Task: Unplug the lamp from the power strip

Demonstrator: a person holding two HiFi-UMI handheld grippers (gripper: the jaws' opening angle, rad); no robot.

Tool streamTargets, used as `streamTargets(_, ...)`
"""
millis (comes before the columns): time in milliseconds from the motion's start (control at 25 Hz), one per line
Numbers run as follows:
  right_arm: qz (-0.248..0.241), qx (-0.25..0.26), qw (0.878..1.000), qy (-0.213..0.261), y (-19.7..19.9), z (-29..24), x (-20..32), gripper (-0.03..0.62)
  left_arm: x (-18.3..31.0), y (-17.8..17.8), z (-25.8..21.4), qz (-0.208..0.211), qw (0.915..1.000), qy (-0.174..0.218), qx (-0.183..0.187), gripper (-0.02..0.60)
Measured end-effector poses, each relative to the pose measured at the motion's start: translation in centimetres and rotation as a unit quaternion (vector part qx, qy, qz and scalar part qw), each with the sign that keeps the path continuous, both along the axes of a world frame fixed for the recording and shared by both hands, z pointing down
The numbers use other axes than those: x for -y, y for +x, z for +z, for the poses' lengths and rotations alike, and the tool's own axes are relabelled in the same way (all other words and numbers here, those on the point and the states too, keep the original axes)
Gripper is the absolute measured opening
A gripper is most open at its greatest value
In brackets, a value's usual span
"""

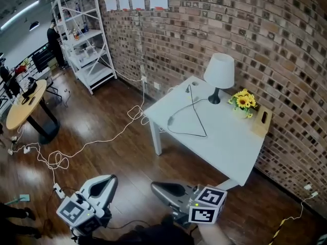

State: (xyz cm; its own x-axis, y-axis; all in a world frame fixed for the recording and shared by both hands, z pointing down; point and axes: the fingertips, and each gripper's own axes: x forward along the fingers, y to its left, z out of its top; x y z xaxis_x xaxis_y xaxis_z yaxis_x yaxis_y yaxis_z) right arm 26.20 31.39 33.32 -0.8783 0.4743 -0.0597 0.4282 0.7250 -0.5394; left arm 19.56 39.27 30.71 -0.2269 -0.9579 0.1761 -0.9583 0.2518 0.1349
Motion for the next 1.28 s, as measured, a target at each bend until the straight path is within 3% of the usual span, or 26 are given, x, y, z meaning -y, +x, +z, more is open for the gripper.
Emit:
streamTargets(360, -0.047, 0.011, 0.999, -0.005, 0.3, 0.6, 0.6, -0.008, 2.4, 1.0, 0.5, -0.008, 0.9996, -0.028, 0.005, 0.011)
streamTargets(920, -0.044, 0.002, 0.999, 0.011, 0.5, 0.7, 1.2, -0.008, 5.1, 1.3, 0.1, 0.028, 0.9994, -0.018, 0.013, 0.011)
streamTargets(1280, -0.045, -0.014, 0.999, 0.024, -2.5, 0.9, 0.9, -0.008, 4.8, -1.7, 0.7, 0.031, 0.9994, -0.013, 0.004, 0.011)
